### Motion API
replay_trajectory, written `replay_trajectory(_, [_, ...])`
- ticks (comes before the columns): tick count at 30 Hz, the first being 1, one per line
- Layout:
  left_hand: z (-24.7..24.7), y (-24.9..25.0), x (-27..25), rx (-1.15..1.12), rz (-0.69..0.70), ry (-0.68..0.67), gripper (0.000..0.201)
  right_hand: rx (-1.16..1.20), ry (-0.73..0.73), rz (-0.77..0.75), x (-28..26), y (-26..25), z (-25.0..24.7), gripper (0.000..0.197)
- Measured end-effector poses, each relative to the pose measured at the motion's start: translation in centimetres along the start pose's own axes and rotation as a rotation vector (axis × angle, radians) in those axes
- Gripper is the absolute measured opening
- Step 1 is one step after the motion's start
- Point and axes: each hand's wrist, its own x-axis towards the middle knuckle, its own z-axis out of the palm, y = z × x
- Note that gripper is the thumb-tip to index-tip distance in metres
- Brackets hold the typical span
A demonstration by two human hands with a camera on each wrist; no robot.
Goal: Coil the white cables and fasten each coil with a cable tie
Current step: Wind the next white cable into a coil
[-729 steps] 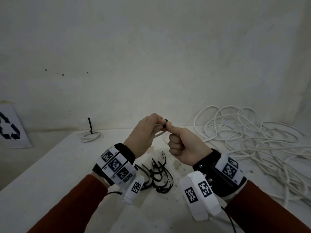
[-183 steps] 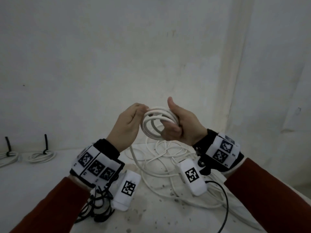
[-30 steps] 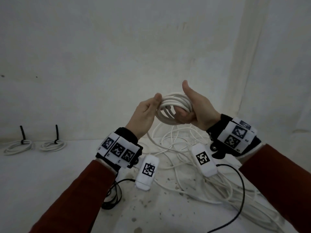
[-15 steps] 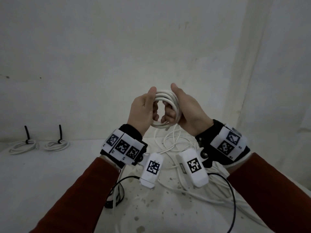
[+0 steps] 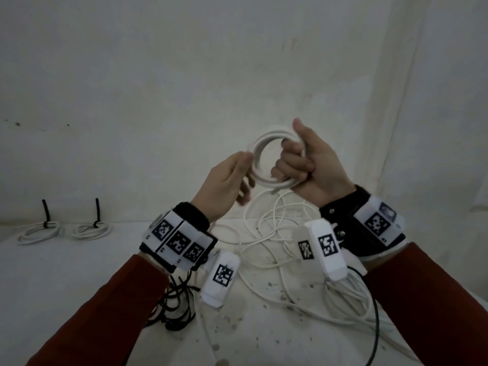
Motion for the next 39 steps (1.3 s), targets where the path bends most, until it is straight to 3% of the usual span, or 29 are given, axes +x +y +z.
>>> replay_trajectory(3, [-1.1,-2.3,-1.1,0.182,0.0,0.024,0.029,0.11,0.016,-0.159,0.2,-2.7,-0.9,0.053])
replay_trajectory(9, [-4.5,-6.2,-3.5,0.629,0.066,0.045,0.019,0.298,0.098,-0.414,0.1,-5.6,-2.5,0.036])
replay_trajectory(12, [-5.6,-7.1,-4.0,0.861,0.042,-0.014,0.022,0.184,0.223,-0.484,1.0,-4.6,-3.3,0.034])
replay_trajectory(14, [-5.9,-7.0,-4.4,0.972,0.105,-0.055,0.019,0.083,0.328,-0.546,2.0,-3.1,-3.4,0.031])
replay_trajectory(17, [-5.8,-6.0,-5.3,1.093,0.315,-0.186,0.009,-0.408,0.487,-0.662,3.2,-0.1,-3.1,0.02])
replay_trajectory(20, [-6.1,-4.0,-5.7,1.155,0.4,-0.243,0.008,-0.965,0.46,-0.649,3.7,2.8,-3.5,0.019])
replay_trajectory(22, [-7.0,-2.5,-5.7,1.194,0.444,-0.218,0.009,-1.34,0.328,-0.533,3.5,4.3,-3.6,0.016])
replay_trajectory(24, [-8.3,-1.2,-5.5,1.256,0.471,-0.202,0.01,-1.708,0.13,-0.407,3.1,5.5,-3.9,0.039])
replay_trajectory(26, [-9.9,-0.4,-5.2,1.345,0.489,-0.19,0.014,-1.872,-0.096,-0.277,2.6,6.2,-3.5,0.037])
replay_trajectory(29, [-12.1,-0.2,-4.3,1.446,0.536,-0.204,0.018,-1.628,-0.237,-0.045,1.2,6.7,-2.0,0.03])
replay_trajectory(34, [-12.6,-1.3,-3.3,1.439,0.576,-0.116,0.01,-1.014,-0.184,0.022,-0.2,7.3,0.7,0.064])
replay_trajectory(36, [-12.1,-1.6,-2.8,1.329,0.581,-0.067,0.012,-0.82,-0.141,0.039,0.0,7.6,1.5,0.07])
replay_trajectory(39, [-11.0,-2.2,-2.6,0.941,0.506,-0.012,0.027,-0.441,-0.137,0.041,0.6,7.9,1.9,0.071])
